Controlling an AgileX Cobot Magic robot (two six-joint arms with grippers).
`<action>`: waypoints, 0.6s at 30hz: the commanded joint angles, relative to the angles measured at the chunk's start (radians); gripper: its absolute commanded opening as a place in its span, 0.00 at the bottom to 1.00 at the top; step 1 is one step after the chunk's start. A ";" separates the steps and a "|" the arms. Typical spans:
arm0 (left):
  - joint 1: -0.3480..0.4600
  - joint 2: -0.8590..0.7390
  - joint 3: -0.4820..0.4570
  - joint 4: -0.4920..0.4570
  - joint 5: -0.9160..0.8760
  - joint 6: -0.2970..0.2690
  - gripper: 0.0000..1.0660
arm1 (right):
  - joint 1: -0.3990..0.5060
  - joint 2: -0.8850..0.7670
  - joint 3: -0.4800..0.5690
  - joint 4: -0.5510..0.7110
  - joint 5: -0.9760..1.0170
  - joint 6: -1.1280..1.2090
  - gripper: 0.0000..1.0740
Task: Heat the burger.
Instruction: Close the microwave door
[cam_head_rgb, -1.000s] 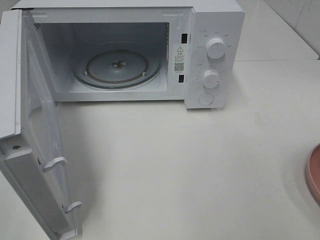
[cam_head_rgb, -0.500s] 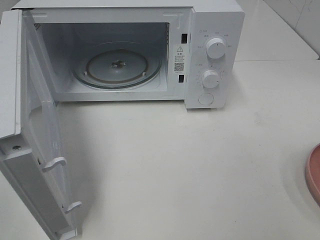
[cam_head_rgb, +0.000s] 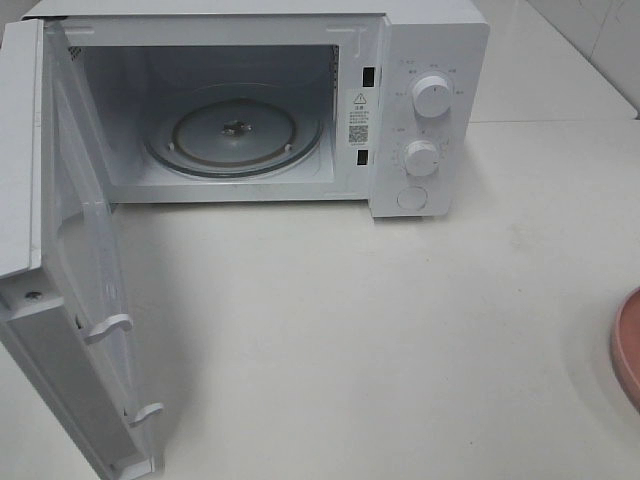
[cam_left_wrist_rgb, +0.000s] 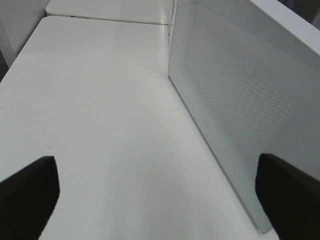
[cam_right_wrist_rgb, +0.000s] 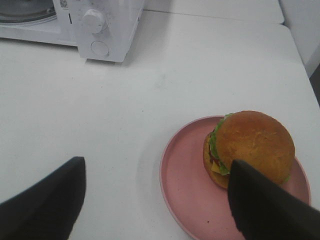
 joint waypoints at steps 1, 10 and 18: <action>0.004 -0.017 0.003 -0.004 -0.009 -0.003 0.94 | -0.029 -0.055 0.002 0.001 -0.009 -0.005 0.71; 0.004 -0.017 0.003 -0.004 -0.009 -0.003 0.94 | -0.032 -0.053 0.002 -0.007 -0.009 0.009 0.71; 0.004 -0.017 0.003 -0.004 -0.009 -0.003 0.94 | -0.032 -0.053 0.002 -0.007 -0.009 0.009 0.71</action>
